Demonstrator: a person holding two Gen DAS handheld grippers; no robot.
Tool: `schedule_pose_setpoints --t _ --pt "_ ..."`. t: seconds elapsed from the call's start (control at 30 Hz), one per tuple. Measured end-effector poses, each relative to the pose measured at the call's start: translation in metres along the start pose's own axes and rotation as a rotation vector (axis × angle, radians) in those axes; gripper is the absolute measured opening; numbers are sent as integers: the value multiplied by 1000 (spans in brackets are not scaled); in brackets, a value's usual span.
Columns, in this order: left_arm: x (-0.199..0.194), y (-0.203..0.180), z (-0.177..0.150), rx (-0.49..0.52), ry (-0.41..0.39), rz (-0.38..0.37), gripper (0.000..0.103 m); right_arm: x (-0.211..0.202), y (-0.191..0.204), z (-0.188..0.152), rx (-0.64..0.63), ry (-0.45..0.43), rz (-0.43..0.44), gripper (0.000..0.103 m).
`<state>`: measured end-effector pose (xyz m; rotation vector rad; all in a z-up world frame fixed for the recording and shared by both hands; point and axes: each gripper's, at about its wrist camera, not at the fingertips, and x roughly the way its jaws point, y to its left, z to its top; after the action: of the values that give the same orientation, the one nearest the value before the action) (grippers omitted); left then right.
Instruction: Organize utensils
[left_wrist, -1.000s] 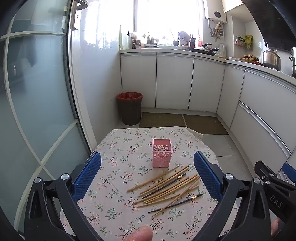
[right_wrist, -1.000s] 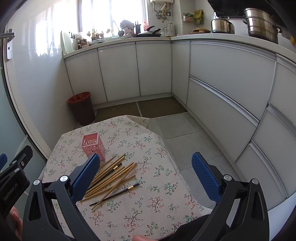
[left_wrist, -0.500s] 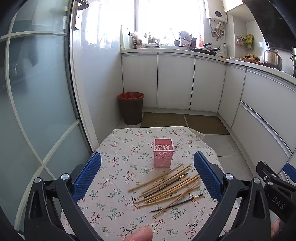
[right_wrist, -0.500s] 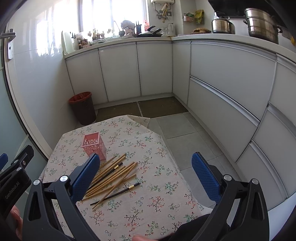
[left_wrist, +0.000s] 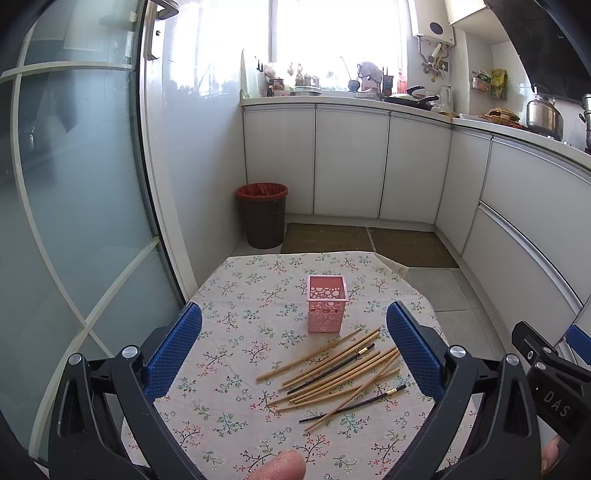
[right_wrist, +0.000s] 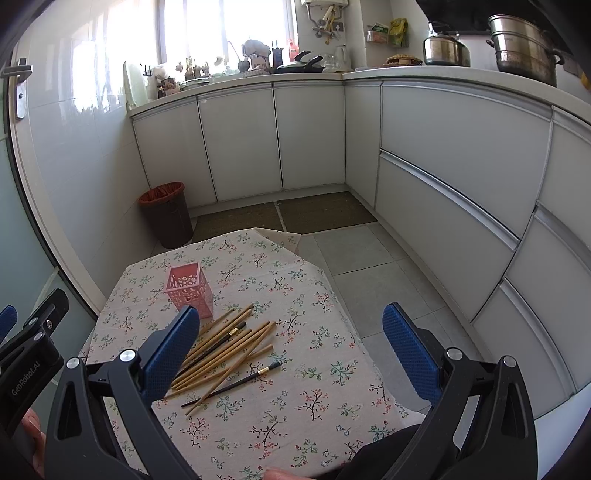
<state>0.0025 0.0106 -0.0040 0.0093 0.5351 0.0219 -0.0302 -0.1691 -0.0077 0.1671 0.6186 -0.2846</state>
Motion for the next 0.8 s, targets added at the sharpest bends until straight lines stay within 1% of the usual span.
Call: schedule_pose_setpoints --t 0.8 --pt "1 -1 -2 4 11 10 96 2 -1 -1 -1 12 5 97"
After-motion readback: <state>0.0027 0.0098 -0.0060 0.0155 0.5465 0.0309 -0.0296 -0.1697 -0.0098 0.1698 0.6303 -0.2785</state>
